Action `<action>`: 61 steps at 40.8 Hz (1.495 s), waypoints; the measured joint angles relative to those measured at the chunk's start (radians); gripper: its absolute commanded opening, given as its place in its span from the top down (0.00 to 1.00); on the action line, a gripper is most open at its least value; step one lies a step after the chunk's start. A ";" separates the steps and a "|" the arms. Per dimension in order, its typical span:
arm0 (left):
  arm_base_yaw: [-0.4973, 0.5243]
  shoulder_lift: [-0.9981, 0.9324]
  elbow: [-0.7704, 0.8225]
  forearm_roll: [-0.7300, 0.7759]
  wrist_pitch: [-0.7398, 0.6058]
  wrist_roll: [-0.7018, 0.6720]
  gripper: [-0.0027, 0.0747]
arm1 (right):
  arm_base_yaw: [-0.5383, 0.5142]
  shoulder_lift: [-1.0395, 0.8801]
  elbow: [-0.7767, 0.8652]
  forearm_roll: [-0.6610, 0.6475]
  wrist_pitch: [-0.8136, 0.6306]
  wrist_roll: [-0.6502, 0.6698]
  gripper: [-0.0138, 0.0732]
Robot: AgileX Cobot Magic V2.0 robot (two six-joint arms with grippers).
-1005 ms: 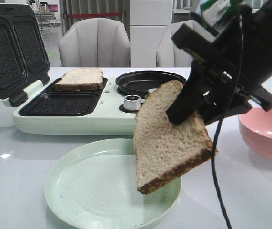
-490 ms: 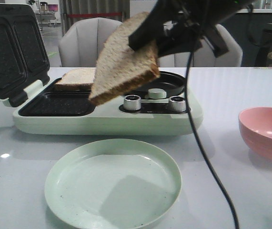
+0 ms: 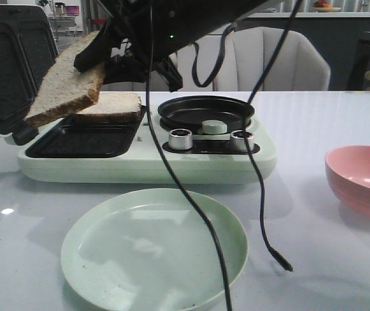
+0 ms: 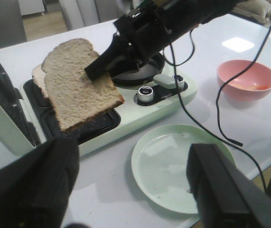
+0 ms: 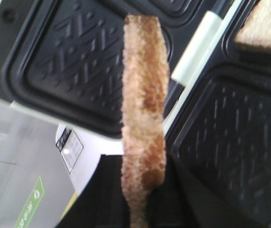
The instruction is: Make breakfast with bread and shrimp
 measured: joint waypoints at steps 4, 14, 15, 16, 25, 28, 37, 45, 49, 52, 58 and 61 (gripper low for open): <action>0.000 0.000 0.000 0.000 0.000 0.000 0.28 | 0.000 0.075 -0.079 0.011 0.000 0.000 0.69; 0.000 0.000 0.000 0.000 0.000 0.000 0.28 | 0.004 0.167 -0.133 0.009 -0.016 0.000 0.37; 0.000 0.000 0.000 0.000 0.000 0.000 0.28 | 0.004 0.168 -0.135 0.000 -0.019 0.000 0.35; 0.000 0.000 0.000 0.000 0.000 0.000 0.28 | 0.004 0.169 -0.135 -0.006 -0.024 0.000 0.33; 0.000 0.000 0.006 0.000 0.000 0.000 0.28 | 0.005 0.169 -0.137 -0.083 -0.034 0.007 0.33; 0.000 0.000 0.007 0.000 0.000 0.000 0.28 | 0.005 0.169 -0.137 -0.139 -0.034 0.036 0.33; 0.000 0.000 0.007 0.000 0.000 0.000 0.28 | -0.007 0.116 -0.137 -0.430 0.013 0.223 0.33; 0.000 0.000 0.007 0.000 0.000 0.000 0.28 | -0.017 -0.032 -0.137 -0.702 0.084 0.333 0.33; 0.000 0.000 0.007 0.000 0.000 0.000 0.28 | -0.018 -0.117 -0.128 -0.790 0.112 0.349 0.33; 0.000 0.000 0.007 0.000 0.000 0.000 0.28 | -0.018 -0.194 -0.097 -0.835 0.124 0.353 0.33; 0.000 0.000 0.007 0.000 0.000 0.000 0.28 | -0.018 -0.367 0.043 -0.912 0.122 0.356 0.33; 0.000 0.000 0.007 0.000 0.000 0.000 0.28 | -0.018 -0.480 0.144 -0.959 0.103 0.356 0.33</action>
